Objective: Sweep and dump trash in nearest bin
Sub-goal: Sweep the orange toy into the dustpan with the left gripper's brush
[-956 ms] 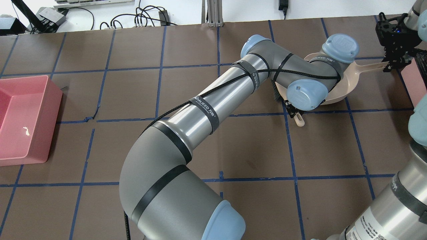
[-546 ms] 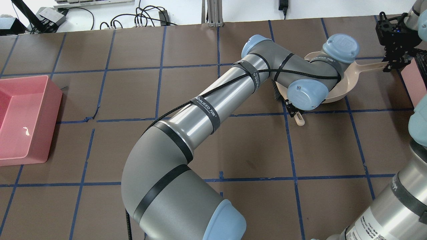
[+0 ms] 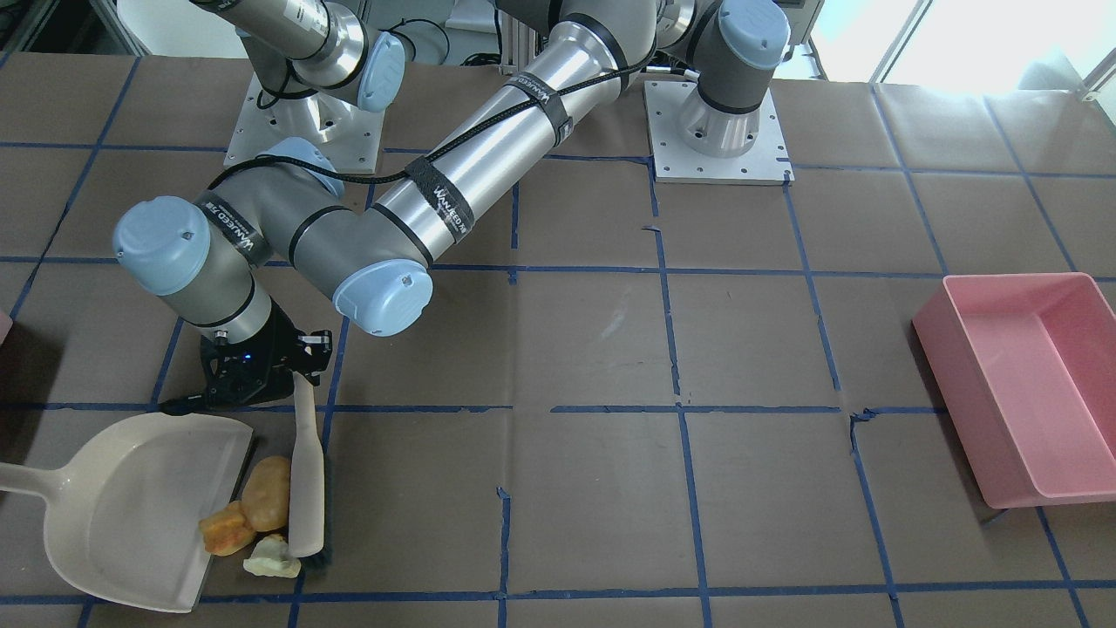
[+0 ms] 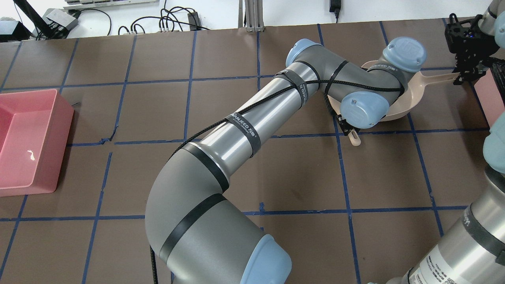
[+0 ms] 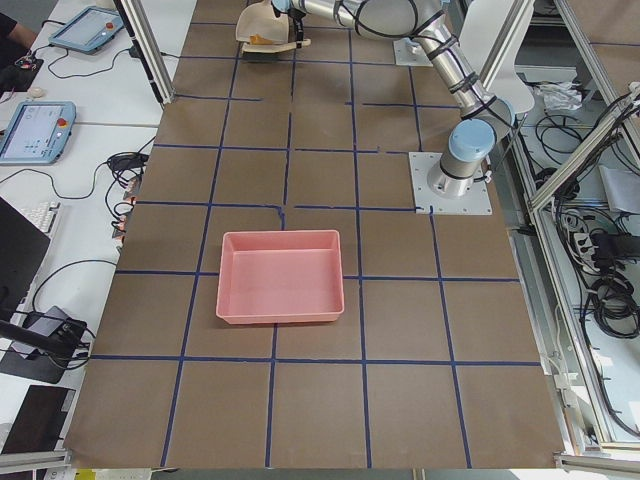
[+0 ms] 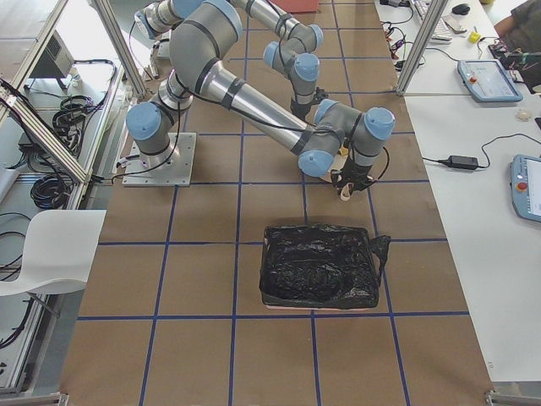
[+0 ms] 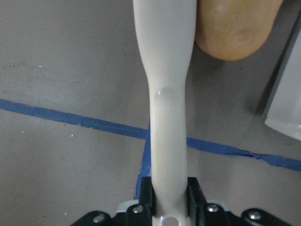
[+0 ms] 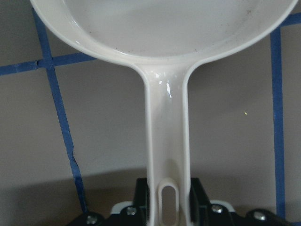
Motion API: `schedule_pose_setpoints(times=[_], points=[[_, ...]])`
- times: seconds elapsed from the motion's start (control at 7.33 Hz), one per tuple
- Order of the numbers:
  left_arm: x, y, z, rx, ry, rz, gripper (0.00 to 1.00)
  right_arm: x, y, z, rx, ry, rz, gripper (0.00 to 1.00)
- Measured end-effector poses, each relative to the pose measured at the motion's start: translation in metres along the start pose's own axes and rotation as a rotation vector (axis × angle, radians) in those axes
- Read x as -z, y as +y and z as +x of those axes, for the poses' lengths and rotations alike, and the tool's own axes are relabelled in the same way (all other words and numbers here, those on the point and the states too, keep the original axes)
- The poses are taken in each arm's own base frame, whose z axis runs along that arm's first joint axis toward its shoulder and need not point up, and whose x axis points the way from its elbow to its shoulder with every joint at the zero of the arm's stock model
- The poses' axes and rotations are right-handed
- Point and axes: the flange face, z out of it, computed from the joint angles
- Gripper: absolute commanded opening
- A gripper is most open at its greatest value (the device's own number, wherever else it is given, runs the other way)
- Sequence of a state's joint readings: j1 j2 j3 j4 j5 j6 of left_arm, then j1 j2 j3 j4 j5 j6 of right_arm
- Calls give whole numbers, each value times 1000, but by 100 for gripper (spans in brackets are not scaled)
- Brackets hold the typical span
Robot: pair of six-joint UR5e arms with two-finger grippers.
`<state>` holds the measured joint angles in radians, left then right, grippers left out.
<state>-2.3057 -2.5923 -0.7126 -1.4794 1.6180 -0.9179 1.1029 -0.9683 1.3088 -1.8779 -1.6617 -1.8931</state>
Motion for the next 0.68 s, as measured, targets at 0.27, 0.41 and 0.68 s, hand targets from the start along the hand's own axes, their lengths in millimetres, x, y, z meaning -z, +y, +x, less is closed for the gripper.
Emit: schedule_pose_setpoints(times=[0.27, 0.41, 0.68], points=[[-2, -2, 2, -78, 1, 3, 0, -1, 0, 0, -1, -3, 1, 0], [3, -3, 4, -125, 11, 13, 0, -1, 0, 0, -3, -3, 1, 0], [8, 6, 13, -236, 23, 33, 0, -1, 0, 0, -4, -3, 1, 0]])
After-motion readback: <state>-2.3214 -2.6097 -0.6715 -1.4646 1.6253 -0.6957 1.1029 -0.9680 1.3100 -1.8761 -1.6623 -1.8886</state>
